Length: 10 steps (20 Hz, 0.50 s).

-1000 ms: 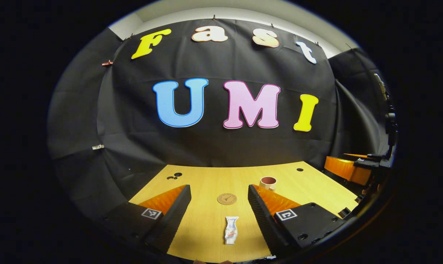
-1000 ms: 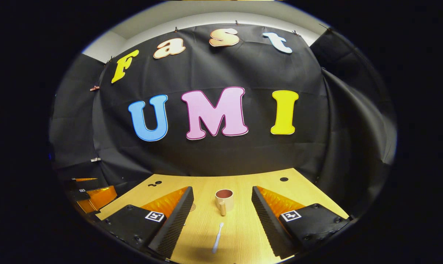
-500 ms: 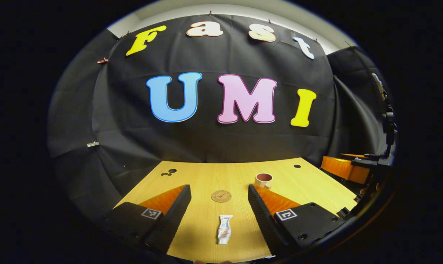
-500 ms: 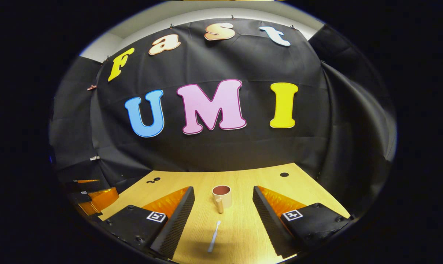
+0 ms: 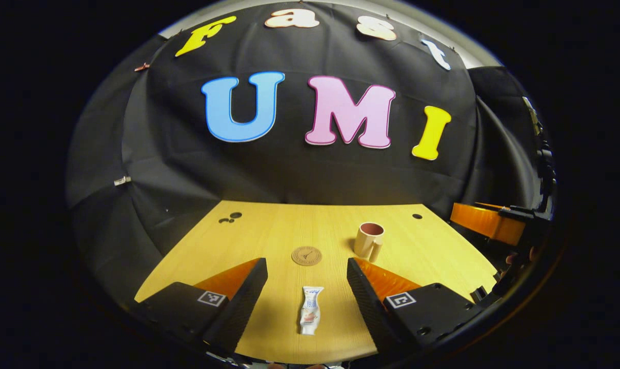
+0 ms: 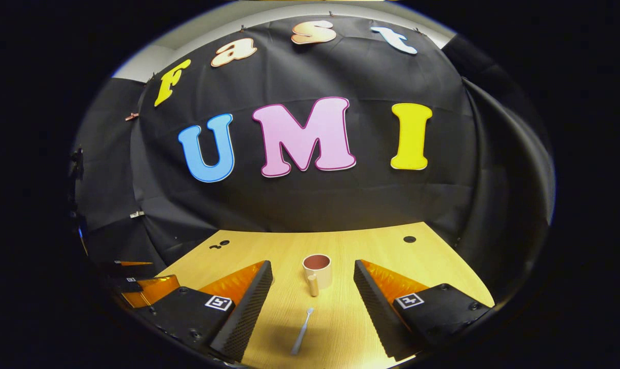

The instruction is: Put the toothbrush and toothpaste on the desktop into the cup, then pick up the cup and place it on the coaster on the desktop.

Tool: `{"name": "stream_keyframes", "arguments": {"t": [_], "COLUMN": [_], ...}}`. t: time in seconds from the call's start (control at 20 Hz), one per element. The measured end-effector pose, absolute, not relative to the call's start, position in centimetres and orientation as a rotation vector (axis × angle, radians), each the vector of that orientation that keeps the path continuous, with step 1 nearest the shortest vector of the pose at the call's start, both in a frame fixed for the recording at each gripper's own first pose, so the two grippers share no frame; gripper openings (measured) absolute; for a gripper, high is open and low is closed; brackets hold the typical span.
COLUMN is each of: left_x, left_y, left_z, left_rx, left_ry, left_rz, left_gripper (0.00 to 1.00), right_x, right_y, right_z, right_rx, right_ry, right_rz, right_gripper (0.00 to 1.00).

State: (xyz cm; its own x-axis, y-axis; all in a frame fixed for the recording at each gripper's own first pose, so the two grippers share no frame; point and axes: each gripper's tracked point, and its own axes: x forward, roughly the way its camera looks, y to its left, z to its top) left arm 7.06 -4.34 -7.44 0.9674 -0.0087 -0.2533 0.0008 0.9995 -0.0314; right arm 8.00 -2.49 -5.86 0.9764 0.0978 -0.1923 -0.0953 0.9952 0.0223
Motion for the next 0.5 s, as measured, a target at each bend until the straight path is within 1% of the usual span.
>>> {"name": "stream_keyframes", "arguments": {"t": [0.5], "left_x": [11.4], "left_y": [-4.0], "left_z": [-15.8], "left_rx": [-0.103], "left_ry": [0.476], "left_rz": [0.024], "left_gripper": [0.98], "right_x": [12.3], "right_y": [-3.3], "right_z": [-9.1], "right_rx": [-0.002], "right_ry": [0.296], "right_rz": [0.166], "right_gripper": [0.98]}}
